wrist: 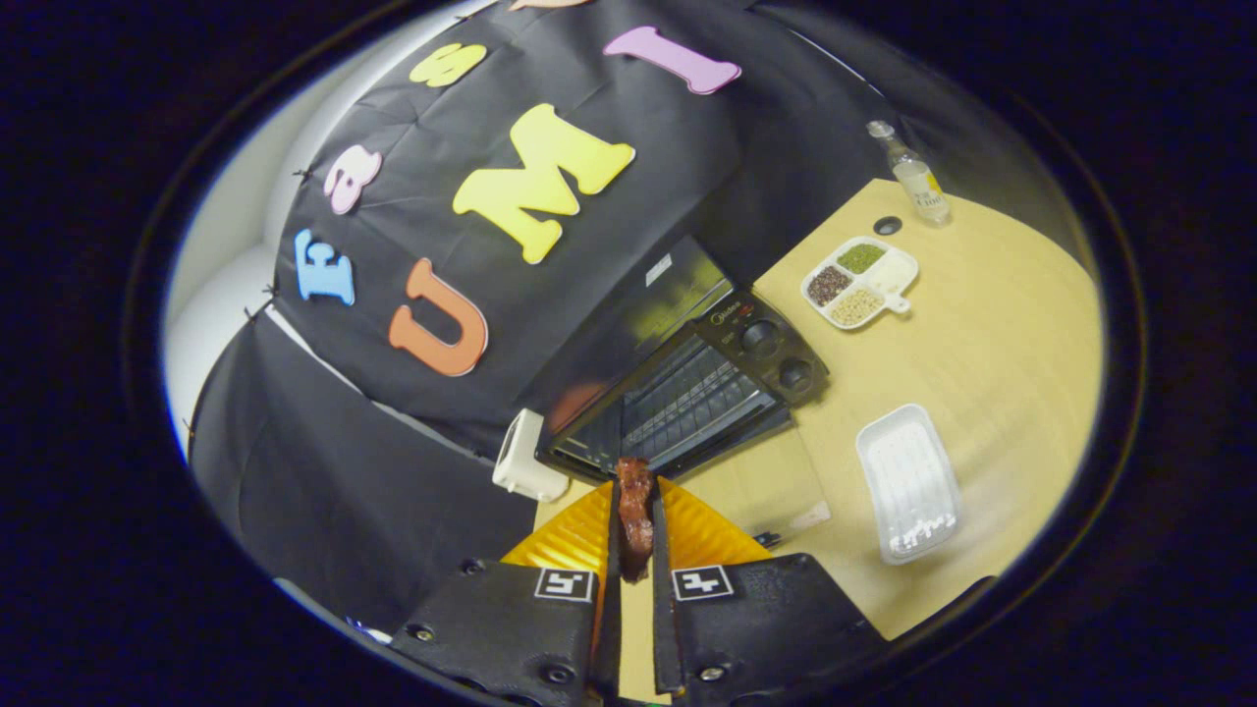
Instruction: Open the toaster oven, put the food inside, and close the toaster oven door.
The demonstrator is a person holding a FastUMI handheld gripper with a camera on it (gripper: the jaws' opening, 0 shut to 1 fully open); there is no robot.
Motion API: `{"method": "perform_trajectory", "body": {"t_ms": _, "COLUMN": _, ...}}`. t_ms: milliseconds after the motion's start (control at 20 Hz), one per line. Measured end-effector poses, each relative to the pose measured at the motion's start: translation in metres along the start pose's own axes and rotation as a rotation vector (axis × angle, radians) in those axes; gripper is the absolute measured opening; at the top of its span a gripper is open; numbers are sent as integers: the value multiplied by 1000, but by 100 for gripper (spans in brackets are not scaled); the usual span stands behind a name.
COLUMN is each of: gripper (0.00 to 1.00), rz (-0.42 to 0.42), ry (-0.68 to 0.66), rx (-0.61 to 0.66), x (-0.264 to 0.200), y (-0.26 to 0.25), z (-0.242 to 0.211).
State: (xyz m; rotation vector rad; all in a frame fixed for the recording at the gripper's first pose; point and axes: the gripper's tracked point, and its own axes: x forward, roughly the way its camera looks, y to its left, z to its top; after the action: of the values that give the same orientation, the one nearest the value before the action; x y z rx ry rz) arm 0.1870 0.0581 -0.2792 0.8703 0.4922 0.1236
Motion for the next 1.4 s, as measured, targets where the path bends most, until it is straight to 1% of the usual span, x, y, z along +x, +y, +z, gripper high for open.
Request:
{"method": "perform_trajectory", "body": {"t_ms": 150, "gripper": 16, "rz": -20, "ry": -48, "rx": 53, "x": 38, "y": 3, "z": -4}}
{"method": "perform_trajectory", "body": {"t_ms": 250, "gripper": 16, "rz": -33, "ry": -105, "rx": 89, "x": 63, "y": 1, "z": 0}}
{"method": "perform_trajectory", "body": {"t_ms": 400, "gripper": 16, "rz": -92, "ry": -179, "rx": 145, "x": 100, "y": -17, "z": 6}}
{"method": "perform_trajectory", "body": {"t_ms": 500, "gripper": 16, "rz": -98, "ry": -228, "rx": 194, "x": 127, "y": -22, "z": 12}}
{"method": "perform_trajectory", "body": {"t_ms": 650, "gripper": 16, "rz": -100, "ry": -286, "rx": 185, "x": 164, "y": -21, "z": 21}}
{"method": "perform_trajectory", "body": {"t_ms": 850, "gripper": 16, "rz": -134, "ry": -264, "rx": 202, "x": 216, "y": -22, "z": 10}}
{"method": "perform_trajectory", "body": {"t_ms": 1050, "gripper": 16, "rz": -162, "ry": -268, "rx": 173, "x": 238, "y": -26, "z": 6}}
{"method": "perform_trajectory", "body": {"t_ms": 1150, "gripper": 18, "rz": -164, "ry": -270, "rx": 170, "x": 242, "y": -27, "z": 7}}
{"method": "perform_trajectory", "body": {"t_ms": 1250, "gripper": 19, "rz": -182, "ry": -278, "rx": 152, "x": 243, "y": -31, "z": 9}}
{"method": "perform_trajectory", "body": {"t_ms": 1300, "gripper": 23, "rz": -199, "ry": -278, "rx": 137, "x": 244, "y": -36, "z": 8}}
{"method": "perform_trajectory", "body": {"t_ms": 1400, "gripper": 45, "rz": -233, "ry": -281, "rx": 97, "x": 241, "y": -43, "z": 9}}
